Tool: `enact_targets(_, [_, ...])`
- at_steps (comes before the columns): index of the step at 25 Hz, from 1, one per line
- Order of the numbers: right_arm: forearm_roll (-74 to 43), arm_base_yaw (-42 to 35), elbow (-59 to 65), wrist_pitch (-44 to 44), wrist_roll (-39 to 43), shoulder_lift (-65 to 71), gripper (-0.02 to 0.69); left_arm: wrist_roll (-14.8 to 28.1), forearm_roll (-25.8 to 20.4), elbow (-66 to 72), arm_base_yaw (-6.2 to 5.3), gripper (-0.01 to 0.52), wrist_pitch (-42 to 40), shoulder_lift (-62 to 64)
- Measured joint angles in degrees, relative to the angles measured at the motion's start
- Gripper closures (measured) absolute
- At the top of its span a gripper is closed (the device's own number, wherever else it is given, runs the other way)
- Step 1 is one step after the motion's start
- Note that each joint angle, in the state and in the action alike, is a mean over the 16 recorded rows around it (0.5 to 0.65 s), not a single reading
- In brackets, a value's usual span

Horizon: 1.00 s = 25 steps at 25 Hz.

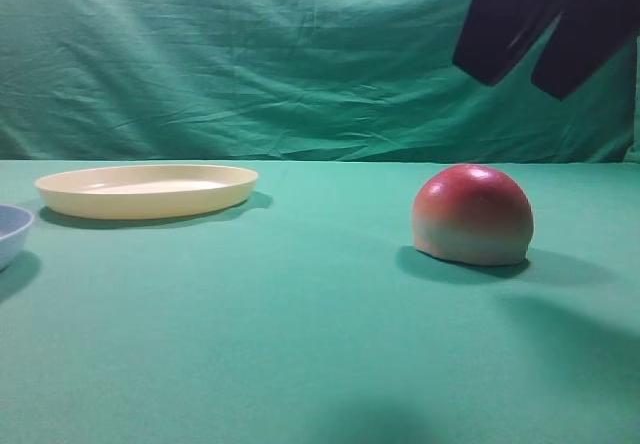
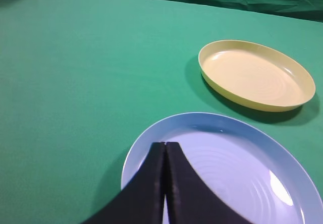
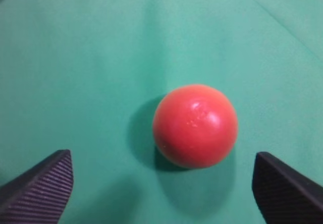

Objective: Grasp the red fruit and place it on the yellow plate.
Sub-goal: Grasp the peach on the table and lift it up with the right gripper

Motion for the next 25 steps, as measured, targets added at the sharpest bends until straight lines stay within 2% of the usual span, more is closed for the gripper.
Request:
enact_targets(5, [0.52,0.00,-0.57,-2.83,0.00,4.97,0.005,0.00,0.00,0.00,0.00,0.514,0.00,0.00])
enact_targets(10, [1.11,0.00,-1.08,-5.48,0.00,8.74,0.064,0.00,0.00,0.00,0.00,0.514,0.00,0.00])
enact_targets(18, [1.59,0.00,-1.78,-8.08,-0.04,11.34,0.269,0.00,0.00,0.00,0.00,0.514,0.00,0.00])
enact_targets(25, [1.75,0.06,-7.27,-5.19,-0.19,12.02,0.422,0.00,0.00,0.00,0.00,0.514,0.00,0.00])
